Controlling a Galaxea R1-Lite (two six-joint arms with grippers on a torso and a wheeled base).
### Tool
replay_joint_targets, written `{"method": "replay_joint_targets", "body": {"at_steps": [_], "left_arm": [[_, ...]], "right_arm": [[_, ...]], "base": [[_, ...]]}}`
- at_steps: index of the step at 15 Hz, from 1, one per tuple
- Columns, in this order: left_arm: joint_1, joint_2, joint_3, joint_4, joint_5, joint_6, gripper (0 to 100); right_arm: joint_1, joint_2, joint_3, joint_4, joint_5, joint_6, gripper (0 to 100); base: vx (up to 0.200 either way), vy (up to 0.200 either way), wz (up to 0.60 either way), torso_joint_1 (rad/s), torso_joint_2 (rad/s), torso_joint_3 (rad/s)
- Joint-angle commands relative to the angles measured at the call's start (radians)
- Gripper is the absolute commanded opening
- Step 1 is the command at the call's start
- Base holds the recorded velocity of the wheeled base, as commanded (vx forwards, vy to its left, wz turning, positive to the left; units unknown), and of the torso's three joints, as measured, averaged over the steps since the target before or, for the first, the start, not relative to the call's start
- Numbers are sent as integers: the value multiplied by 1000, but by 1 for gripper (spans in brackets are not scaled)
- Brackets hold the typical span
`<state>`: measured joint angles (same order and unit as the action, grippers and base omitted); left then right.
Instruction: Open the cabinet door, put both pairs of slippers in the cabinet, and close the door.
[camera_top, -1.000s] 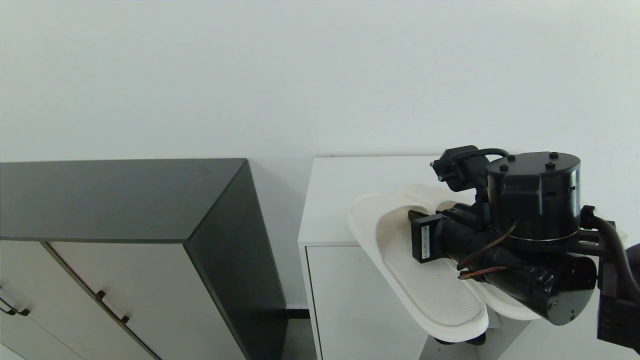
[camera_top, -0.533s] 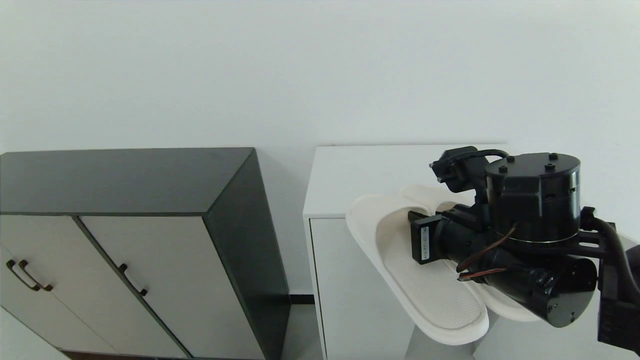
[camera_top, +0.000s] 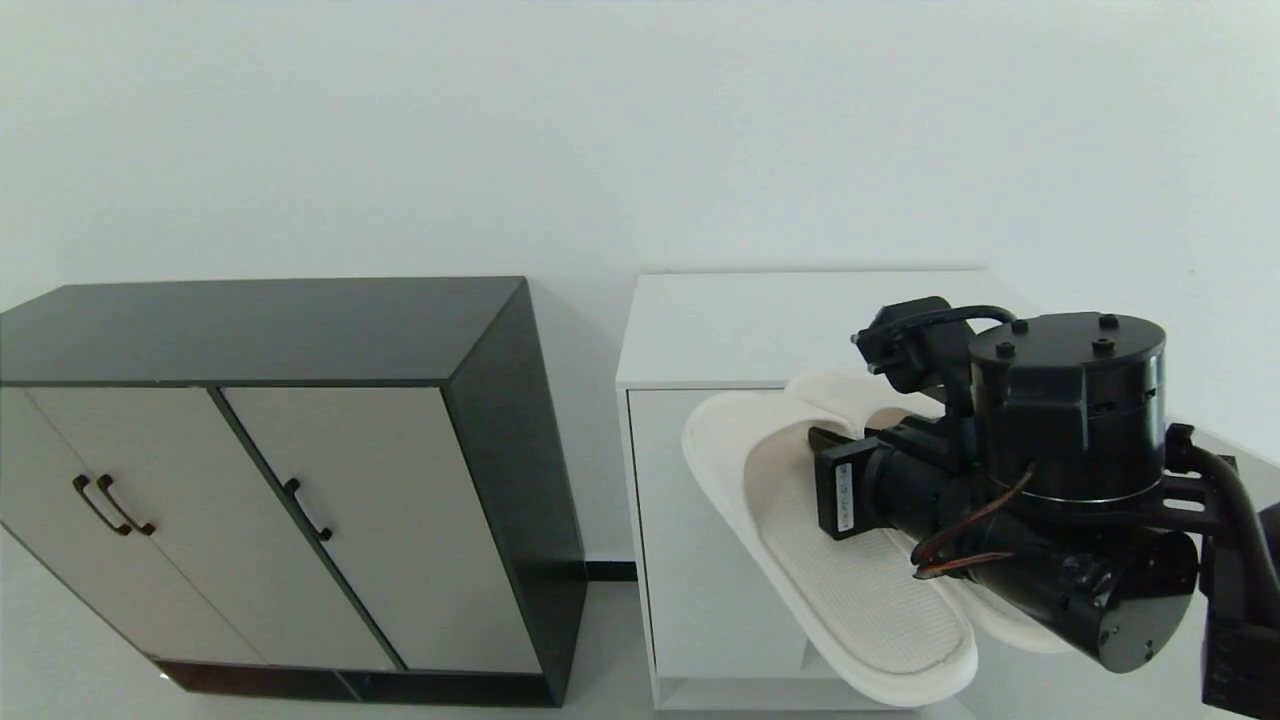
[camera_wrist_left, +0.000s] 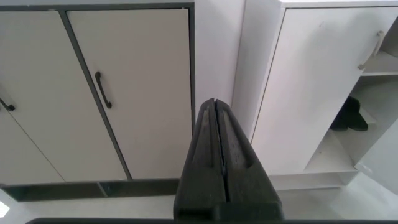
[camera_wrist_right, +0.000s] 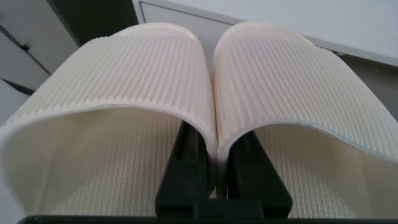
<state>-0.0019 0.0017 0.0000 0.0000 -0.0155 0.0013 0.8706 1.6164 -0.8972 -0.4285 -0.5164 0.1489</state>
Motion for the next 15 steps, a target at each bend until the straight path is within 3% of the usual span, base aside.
{"method": "replay_joint_targets", "body": {"at_steps": [1,5,15], "left_arm": [[0,0,0,0,0,0,0],[0,0,0,0,0,2,0],[0,0,0,0,-1,2,0]], "right_arm": [[-1,10,0,-1,-1,0,0],[-1,19,1,-1,1,1,0],[-1,31,6,-21,1,3,0]], "base": [[0,0,0,0,0,0],[0,0,0,0,0,0],[0,-200,0,1,2,3]]}}
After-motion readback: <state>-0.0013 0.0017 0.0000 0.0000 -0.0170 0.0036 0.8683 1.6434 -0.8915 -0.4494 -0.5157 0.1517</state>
